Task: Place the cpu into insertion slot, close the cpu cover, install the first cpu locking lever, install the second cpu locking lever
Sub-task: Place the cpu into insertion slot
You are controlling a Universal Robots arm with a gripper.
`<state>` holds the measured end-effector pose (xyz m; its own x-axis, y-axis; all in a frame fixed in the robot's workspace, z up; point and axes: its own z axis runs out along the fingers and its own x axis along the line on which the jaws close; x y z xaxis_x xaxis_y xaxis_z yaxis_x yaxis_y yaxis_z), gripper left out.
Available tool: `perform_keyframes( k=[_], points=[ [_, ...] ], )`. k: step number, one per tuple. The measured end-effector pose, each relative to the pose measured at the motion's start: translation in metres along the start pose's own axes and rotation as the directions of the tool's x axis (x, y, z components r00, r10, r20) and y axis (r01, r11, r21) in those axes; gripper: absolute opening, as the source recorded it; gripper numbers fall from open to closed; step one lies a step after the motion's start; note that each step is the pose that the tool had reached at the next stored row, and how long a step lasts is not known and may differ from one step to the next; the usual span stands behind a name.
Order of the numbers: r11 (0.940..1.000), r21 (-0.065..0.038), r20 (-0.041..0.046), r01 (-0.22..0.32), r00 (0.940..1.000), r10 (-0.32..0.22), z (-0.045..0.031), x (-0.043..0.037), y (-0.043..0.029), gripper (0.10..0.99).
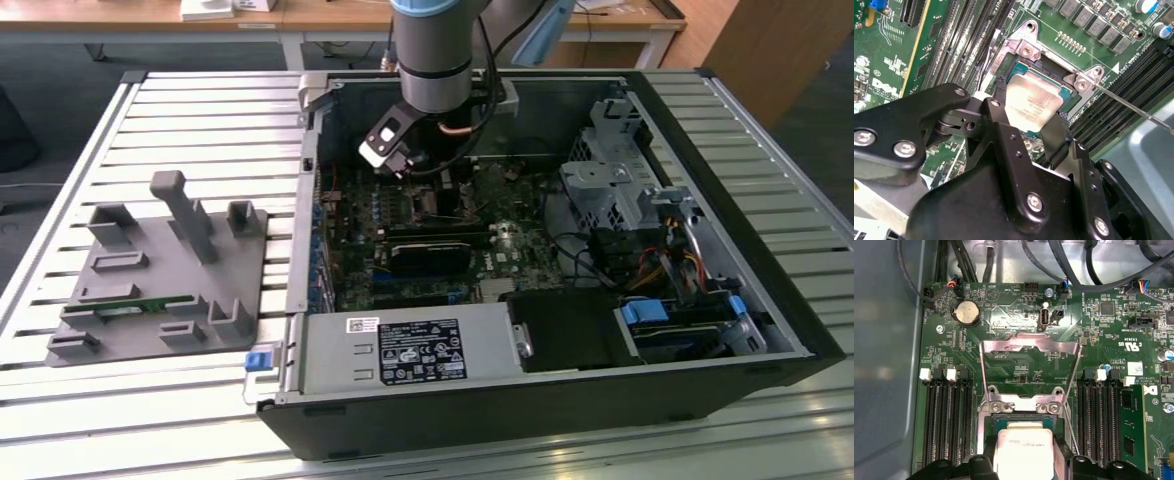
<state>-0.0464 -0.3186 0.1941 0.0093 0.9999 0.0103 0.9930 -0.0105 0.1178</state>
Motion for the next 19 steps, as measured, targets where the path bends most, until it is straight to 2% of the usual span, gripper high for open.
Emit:
perform_keyframes(
  k=[11,12,13,19],
  points=[
    [0.9999,0.000,0.0006,-0.011,0.9999,0.011,0.0004,0.0001,0.0017,0.525],
    [0.9999,0.000,0.0007,-0.012,0.9999,0.012,0.0003,0.0001,0.0018,0.537],
    [0.9999,0.000,0.0009,-0.012,0.9999,0.012,0.0003,0.0001,0.0018,0.600],
    [0.9999,0.000,-0.0005,-0.012,0.9999,0.012,-0.0017,0.0001,0.0021,0.600]
  ],
)
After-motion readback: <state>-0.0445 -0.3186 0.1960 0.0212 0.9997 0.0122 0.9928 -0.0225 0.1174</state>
